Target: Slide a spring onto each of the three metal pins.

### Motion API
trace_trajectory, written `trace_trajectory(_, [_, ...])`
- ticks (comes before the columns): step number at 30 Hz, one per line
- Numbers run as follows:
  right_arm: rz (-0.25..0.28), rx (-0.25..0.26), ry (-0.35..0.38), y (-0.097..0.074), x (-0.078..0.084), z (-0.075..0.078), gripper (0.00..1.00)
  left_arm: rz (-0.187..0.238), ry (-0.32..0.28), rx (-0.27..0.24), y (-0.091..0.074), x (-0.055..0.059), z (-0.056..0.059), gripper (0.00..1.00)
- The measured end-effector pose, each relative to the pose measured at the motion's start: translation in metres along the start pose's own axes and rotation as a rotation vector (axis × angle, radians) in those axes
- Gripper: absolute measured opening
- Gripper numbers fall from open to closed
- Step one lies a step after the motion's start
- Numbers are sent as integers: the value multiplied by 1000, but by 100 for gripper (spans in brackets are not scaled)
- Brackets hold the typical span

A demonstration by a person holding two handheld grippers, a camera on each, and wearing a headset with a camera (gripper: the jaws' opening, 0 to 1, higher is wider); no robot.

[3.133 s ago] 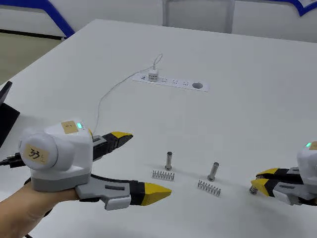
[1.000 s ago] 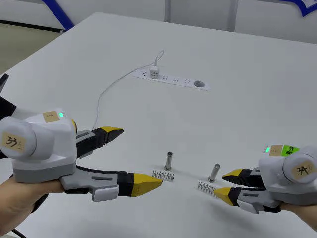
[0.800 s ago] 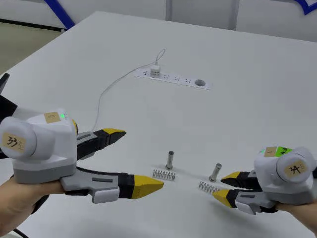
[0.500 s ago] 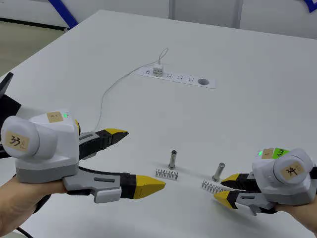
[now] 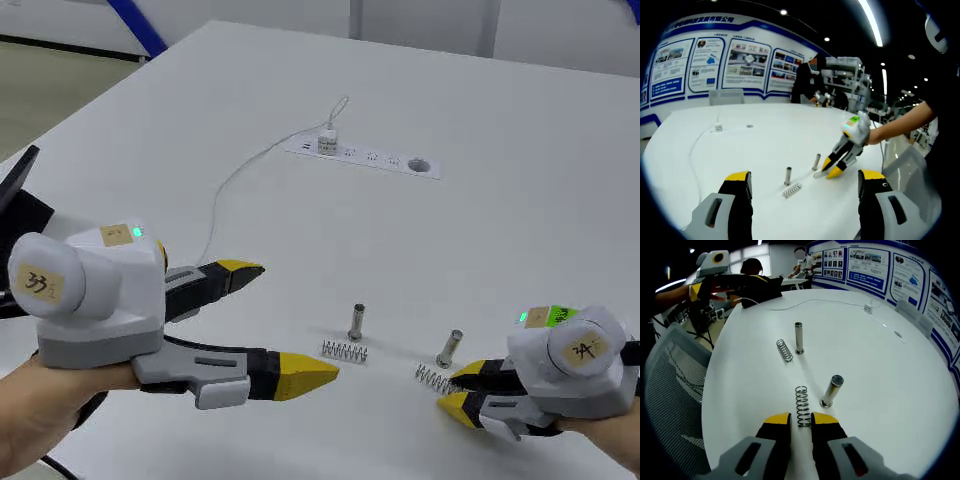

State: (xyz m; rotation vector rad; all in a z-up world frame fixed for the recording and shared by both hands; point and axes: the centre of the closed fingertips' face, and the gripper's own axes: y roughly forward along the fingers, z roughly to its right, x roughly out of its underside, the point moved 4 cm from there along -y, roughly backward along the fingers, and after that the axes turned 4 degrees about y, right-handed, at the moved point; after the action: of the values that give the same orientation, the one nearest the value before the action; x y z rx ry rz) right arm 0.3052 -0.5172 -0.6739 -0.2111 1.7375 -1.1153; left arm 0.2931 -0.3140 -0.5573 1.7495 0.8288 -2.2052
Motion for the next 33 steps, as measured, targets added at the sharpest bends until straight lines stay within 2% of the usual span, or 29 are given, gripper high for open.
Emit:
trace_trajectory(9, [-3,4,20,1,1,1,11,-6,4,-5,-3,1,-2,89])
trace_trajectory(12, [-10,11,22,1,0,0,11,-10,10,-1,-1,1,0,89])
trace_trajectory(14, [-24,-6,57,1,1,-3,11,-17,13,6,0,1,2,88])
trace_trajectory(16, [-10,-4,62,0,-1,-2,11,-21,24,9,1,0,5,88])
trace_trajectory(24, [10,11,34,-16,-9,-4,11,-30,43,30,4,-3,9,87])
trace_trajectory(33, [42,26,-8,-42,-18,-11,10,-48,79,81,15,-3,25,85])
